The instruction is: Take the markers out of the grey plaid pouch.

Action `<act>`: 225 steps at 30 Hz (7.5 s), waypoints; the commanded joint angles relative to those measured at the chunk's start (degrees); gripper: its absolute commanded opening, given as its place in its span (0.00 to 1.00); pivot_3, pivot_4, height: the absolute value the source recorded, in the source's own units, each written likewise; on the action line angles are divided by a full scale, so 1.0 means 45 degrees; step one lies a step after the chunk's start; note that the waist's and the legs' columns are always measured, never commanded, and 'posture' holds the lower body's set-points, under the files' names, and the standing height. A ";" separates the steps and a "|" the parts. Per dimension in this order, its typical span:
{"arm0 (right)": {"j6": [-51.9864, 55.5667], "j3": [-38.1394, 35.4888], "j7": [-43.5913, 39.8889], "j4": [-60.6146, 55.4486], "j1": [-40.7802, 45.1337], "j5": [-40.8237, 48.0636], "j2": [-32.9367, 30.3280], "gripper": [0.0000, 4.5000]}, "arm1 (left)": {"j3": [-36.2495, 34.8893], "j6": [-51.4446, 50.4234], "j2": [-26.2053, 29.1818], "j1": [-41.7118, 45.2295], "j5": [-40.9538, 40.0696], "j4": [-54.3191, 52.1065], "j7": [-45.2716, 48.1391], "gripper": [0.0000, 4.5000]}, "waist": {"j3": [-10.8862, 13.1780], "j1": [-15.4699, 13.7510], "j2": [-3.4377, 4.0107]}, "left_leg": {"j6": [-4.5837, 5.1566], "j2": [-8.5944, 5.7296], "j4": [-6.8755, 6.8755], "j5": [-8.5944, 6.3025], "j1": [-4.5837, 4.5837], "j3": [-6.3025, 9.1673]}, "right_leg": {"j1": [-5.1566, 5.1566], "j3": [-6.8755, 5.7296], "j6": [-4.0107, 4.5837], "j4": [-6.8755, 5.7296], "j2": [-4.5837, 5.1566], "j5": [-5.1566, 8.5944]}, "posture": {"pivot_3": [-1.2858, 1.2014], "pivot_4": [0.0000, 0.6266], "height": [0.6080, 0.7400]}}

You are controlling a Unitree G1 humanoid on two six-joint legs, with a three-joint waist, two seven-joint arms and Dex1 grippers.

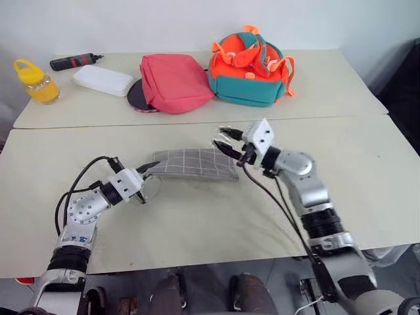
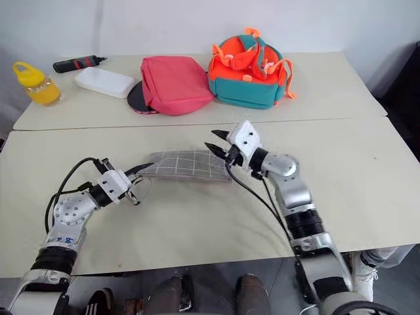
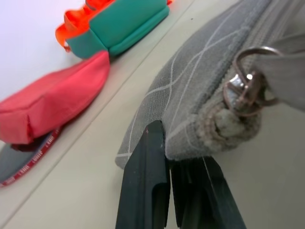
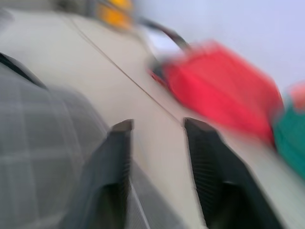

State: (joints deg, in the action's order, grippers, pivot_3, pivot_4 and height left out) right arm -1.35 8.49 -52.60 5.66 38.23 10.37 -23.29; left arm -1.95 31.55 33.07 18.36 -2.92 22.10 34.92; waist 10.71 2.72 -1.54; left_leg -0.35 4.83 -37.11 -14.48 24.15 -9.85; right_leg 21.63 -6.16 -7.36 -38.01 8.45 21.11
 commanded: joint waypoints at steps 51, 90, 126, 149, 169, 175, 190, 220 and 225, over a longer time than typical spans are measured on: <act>-0.4633 0.1024 0.0005 0.1686 0.0431 -0.2060 -0.1435 0.00 | -0.1019 -0.2964 -0.0465 -0.1841 -0.2384 -0.5440 0.1997 0.44 | 0.0001 -0.0035 -0.0001 | -0.0008 0.0005 -0.0026 0.0010 -0.0006 -0.0009 | 0.0005 0.0010 0.0001 0.0019 0.0000 0.0000 | 0.52 0.24 1.00; 0.6030 -0.0451 -0.1362 -0.5216 -0.0855 0.5063 -0.1711 0.49 | 0.0829 -0.1341 -0.1605 0.0104 0.2364 -0.3835 -0.1525 0.00 | 0.0001 -0.0291 -0.0001 | 0.0006 0.0005 -0.0040 0.0004 -0.0001 0.0001 | -0.0003 0.0004 0.0003 0.0017 0.0001 -0.0001 | 0.52 0.24 1.00; 0.2677 0.0506 -0.1127 -0.2626 -0.1658 0.1266 -0.1435 0.00 | 0.0746 -0.1897 -0.0955 -0.0402 0.0839 -0.4728 -0.0700 0.00 | 0.0001 -0.0261 -0.0001 | 0.0004 0.0003 -0.0044 0.0005 -0.0001 -0.0005 | -0.0001 0.0004 0.0003 0.0022 0.0001 -0.0001 | 0.52 0.24 1.00; 0.0535 -0.0865 -0.2749 0.0912 -0.1188 0.1031 -0.3972 0.40 | -0.0429 -0.0818 0.0361 -0.1056 -0.1349 -0.3490 0.1245 0.00 | 0.0002 -0.0249 0.0002 | 0.0001 0.0006 -0.0043 0.0007 -0.0004 -0.0027 | 0.0000 0.0007 0.0002 0.0027 0.0000 0.0000 | 0.52 0.24 1.00; 0.3318 -0.0626 -0.0238 -0.3331 -0.0383 0.2499 -0.0482 0.03 | 0.0140 -0.1319 -0.0383 -0.0727 -0.0786 -0.3665 0.0896 0.00 | 0.0002 -0.0254 0.0002 | 0.0000 0.0008 -0.0030 0.0007 0.0000 -0.0016 | 0.0015 0.0007 0.0003 0.0014 -0.0001 -0.0001 | 0.52 0.24 1.00; 0.0955 0.1194 0.0175 -0.2652 -0.1030 -0.0594 -0.0587 0.01 | 0.0216 -0.1367 -0.0542 -0.0680 -0.0594 -0.3730 0.0788 0.00 | 0.0002 -0.0279 0.0001 | 0.0005 -0.0003 -0.0046 0.0004 0.0005 -0.0026 | -0.0001 0.0000 0.0001 0.0024 0.0004 -0.0001 | 0.52 0.24 1.00; 0.0770 0.1069 0.0504 -0.2121 -0.1046 -0.1079 -0.0400 0.01 | 0.0517 -0.1311 -0.0772 -0.0827 -0.0127 -0.3953 0.0636 0.00 | 0.0002 -0.0242 0.0001 | 0.0000 0.0003 -0.0040 0.0008 0.0000 -0.0023 | 0.0005 0.0004 0.0002 0.0017 -0.0002 -0.0001 | 0.52 0.24 1.00; -0.3043 0.2252 0.2400 0.0877 0.0210 -0.6393 -0.1665 0.55 | 0.0696 -0.3729 -0.1445 -0.0628 -0.0851 -0.5786 0.0742 0.00 | 0.0002 -0.0228 0.0001 | -0.0003 0.0006 -0.0048 0.0010 0.0000 -0.0029 | 0.0003 0.0007 0.0002 0.0013 -0.0001 -0.0001 | 0.52 0.24 1.00; -0.2988 0.2239 0.2473 0.0878 0.0182 -0.6410 -0.1612 0.91 | 0.0571 -0.4095 -0.1549 -0.0615 -0.1288 -0.5880 0.0859 0.00 | 0.0002 -0.0229 0.0001 | -0.0003 0.0006 -0.0046 0.0010 -0.0001 -0.0026 | 0.0003 0.0007 0.0002 0.0011 -0.0002 0.0000 | 0.52 0.24 1.00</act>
State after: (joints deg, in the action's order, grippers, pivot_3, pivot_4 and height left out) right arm -14.81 20.01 -42.42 9.89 38.68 -18.58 -30.29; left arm 1.70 12.93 26.26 15.01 -6.37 -1.45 38.72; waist 10.72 1.69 -1.53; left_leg -0.36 4.86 -37.32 -14.44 24.15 -9.96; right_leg 21.65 -6.13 -7.35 -37.96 8.45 21.11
